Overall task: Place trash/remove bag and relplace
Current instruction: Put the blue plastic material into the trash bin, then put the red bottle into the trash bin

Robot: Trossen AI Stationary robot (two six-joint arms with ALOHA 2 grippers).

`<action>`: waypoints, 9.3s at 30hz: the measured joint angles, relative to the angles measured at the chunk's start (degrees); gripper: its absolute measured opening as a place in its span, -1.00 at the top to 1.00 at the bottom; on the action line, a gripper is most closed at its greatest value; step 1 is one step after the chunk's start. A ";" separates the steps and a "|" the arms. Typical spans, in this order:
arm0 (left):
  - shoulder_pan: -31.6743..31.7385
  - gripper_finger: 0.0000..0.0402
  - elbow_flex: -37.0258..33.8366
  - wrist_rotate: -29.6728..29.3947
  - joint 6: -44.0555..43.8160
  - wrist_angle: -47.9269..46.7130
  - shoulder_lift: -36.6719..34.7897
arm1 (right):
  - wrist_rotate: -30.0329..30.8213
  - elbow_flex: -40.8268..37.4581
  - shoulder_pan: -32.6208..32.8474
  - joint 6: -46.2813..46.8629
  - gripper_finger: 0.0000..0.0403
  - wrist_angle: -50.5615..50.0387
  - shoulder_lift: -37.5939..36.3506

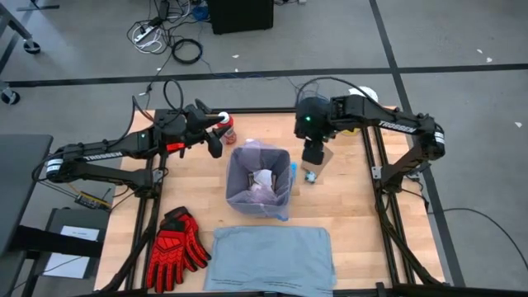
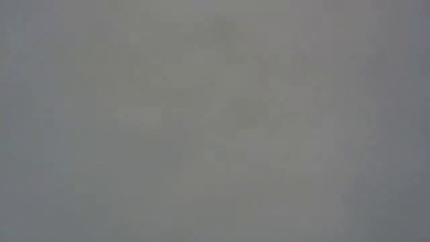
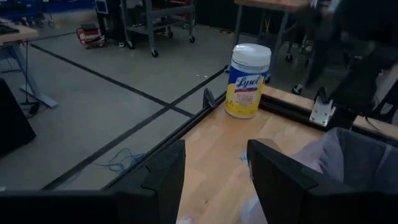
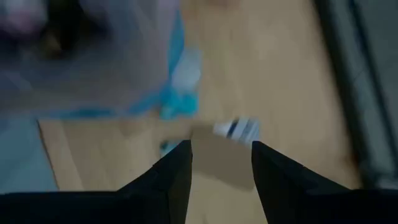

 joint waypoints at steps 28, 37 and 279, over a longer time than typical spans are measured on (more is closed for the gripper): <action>0.97 0.09 0.00 3.52 -3.56 -2.36 6.22 | -11.52 -43.18 -1.05 12.67 -0.20 32.88 -3.80; 0.70 0.09 -0.02 7.01 -6.47 1.43 10.15 | -13.15 -49.96 -1.07 12.63 -0.24 40.26 -3.80; 12.03 -0.24 54.75 24.70 -18.23 -15.96 46.34 | -20.68 -49.80 -7.52 -12.35 0.12 81.43 6.99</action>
